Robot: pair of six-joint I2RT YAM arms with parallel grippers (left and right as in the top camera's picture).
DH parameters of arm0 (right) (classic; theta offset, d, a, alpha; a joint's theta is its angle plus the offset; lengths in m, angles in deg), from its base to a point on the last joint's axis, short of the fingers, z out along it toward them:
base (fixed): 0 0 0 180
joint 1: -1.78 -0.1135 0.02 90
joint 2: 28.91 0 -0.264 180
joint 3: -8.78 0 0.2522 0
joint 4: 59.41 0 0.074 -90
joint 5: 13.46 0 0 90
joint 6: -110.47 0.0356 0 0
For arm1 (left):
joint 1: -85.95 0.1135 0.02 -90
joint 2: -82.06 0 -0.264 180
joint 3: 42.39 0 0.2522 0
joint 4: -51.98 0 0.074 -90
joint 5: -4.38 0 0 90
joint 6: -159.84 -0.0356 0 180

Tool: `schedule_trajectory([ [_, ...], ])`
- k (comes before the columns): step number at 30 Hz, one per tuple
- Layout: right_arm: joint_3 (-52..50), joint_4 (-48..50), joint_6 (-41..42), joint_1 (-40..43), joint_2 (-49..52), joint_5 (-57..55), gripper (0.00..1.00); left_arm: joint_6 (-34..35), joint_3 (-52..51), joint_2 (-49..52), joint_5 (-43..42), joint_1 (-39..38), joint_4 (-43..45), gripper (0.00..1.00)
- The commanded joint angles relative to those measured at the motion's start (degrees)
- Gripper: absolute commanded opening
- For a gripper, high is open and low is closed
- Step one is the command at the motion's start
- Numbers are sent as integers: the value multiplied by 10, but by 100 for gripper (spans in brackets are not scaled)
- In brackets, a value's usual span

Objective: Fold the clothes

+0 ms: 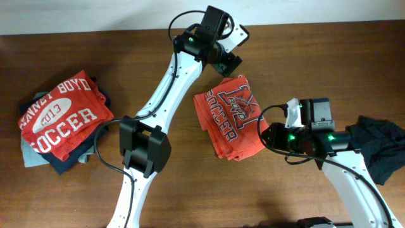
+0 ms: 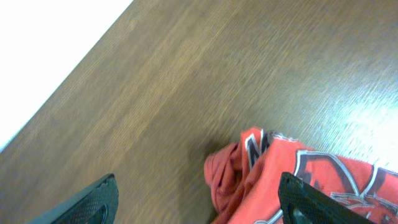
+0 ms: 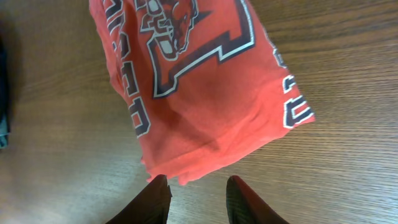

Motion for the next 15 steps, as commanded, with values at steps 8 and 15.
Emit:
schedule_trajectory([
  [8, 7, 2, 7, -2, 23, 30, 34, -47, -7, 96, -60, 2, 4, 74],
  [15, 7, 14, 7, -2, 23, 63, 36, -13, -7, 127, 67, 3, -26, 61],
])
